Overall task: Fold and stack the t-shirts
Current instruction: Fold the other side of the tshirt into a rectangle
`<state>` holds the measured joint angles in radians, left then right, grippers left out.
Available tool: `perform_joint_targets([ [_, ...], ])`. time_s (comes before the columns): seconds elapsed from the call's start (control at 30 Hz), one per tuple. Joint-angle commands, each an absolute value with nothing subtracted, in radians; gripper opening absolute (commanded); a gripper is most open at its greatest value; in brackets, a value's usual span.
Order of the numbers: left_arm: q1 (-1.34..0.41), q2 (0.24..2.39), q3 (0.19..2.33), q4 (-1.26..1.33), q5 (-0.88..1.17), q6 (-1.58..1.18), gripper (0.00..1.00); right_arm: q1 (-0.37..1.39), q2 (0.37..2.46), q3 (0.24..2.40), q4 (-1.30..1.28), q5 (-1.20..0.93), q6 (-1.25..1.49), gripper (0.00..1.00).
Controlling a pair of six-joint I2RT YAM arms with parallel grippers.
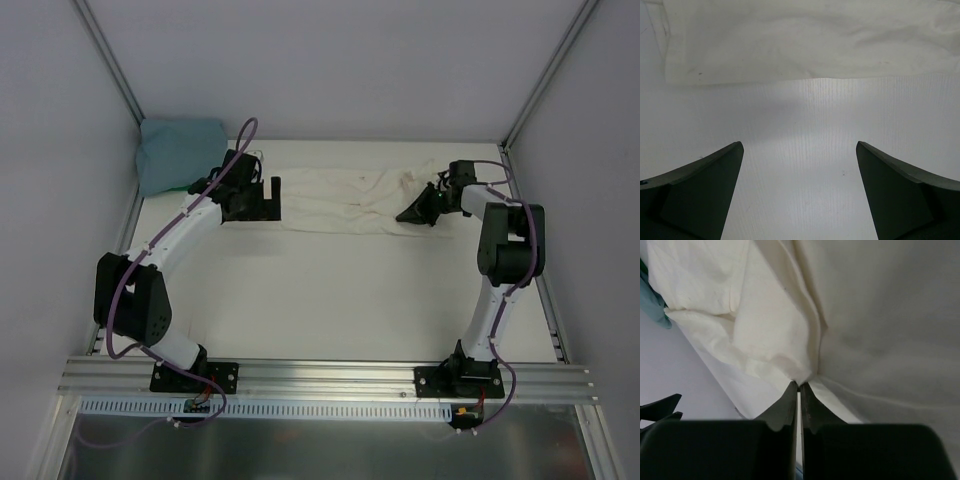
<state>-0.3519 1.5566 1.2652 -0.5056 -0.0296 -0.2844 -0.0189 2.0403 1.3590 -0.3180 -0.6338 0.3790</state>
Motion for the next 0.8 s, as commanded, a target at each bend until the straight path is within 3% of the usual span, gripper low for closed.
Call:
perform_joint_targets([
  [0.0, -0.348, 1.563, 1.261, -0.499, -0.051, -0.259, 0.99, -0.014, 2.083, 1.422, -0.296, -0.635, 0.377, 0.00],
  [0.3, -0.348, 1.598, 1.272, -0.495, -0.058, -0.245, 0.99, -0.009, 2.121, 1.586, -0.266, -0.676, 0.451, 0.00],
  [0.63, -0.348, 1.643, 1.298, -0.502, -0.064, -0.232, 0.99, 0.028, 2.374, 1.919, -0.157, -0.785, 0.607, 0.02],
  [0.67, -0.348, 1.647, 1.301, -0.503, -0.066, -0.229, 0.99, 0.037, 2.403, 1.963, -0.131, -0.805, 0.624, 0.11],
  [0.7, -0.348, 1.657, 1.304, -0.509, -0.064, -0.229, 0.99, 0.040, 2.434, 1.986, -0.106, -0.840, 0.670, 0.29],
  [0.73, -0.348, 1.661, 1.308, -0.511, -0.061, -0.229, 0.99, 0.047, 2.491, 2.003, -0.024, -0.860, 0.702, 0.99],
  [0.77, -0.348, 1.661, 1.308, -0.511, -0.060, -0.229, 0.99, 0.052, 2.512, 2.012, 0.048, -0.885, 0.737, 1.00],
])
